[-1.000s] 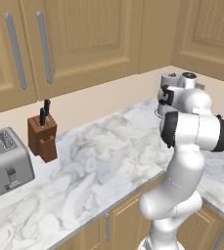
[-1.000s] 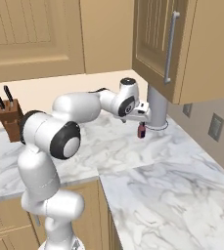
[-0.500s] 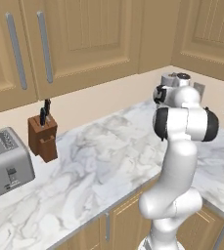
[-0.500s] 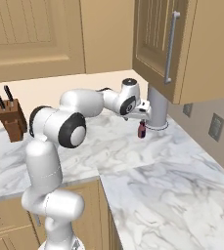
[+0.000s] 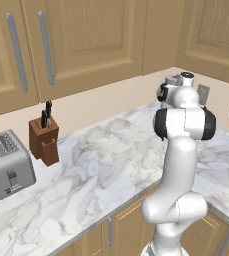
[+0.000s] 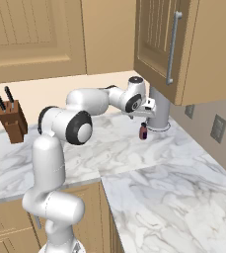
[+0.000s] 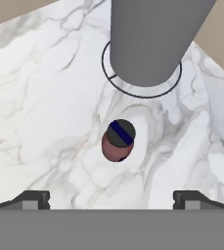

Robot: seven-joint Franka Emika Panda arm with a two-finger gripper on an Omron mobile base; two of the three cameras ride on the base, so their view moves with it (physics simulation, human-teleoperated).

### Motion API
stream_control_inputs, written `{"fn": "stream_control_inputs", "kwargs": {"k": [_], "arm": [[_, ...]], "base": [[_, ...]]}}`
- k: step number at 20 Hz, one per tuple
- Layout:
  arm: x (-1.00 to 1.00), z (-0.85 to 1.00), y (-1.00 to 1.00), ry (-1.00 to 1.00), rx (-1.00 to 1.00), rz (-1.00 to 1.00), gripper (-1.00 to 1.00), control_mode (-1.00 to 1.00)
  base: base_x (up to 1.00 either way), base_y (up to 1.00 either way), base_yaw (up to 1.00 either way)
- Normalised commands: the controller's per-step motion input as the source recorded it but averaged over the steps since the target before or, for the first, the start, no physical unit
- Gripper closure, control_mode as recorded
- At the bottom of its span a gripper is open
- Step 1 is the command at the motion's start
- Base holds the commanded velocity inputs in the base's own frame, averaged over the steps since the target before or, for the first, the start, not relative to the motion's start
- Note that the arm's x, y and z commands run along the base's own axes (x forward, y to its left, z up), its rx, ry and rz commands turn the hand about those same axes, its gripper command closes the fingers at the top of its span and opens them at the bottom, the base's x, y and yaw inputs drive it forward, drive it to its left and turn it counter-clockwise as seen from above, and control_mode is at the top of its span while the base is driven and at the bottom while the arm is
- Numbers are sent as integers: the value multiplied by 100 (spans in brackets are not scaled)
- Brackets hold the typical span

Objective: Place the drinks on the dining counter in a tight cluster.

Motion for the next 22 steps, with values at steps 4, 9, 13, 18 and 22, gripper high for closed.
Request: {"fn": "stream_control_inputs", "kwargs": {"k": [4,9,13,18,22], "arm": [[17,0,-17,0,0,0,-100,-100],[21,-1,-4,0,0,0,-100,-100],[25,-4,0,0,0,0,-100,-100],[7,-18,0,1,0,0,-100,-100],[0,-41,-3,5,0,0,-100,-100]], "base": [[0,0,0],[0,0,0],[0,0,0],[0,0,0],[0,0,0]]}}
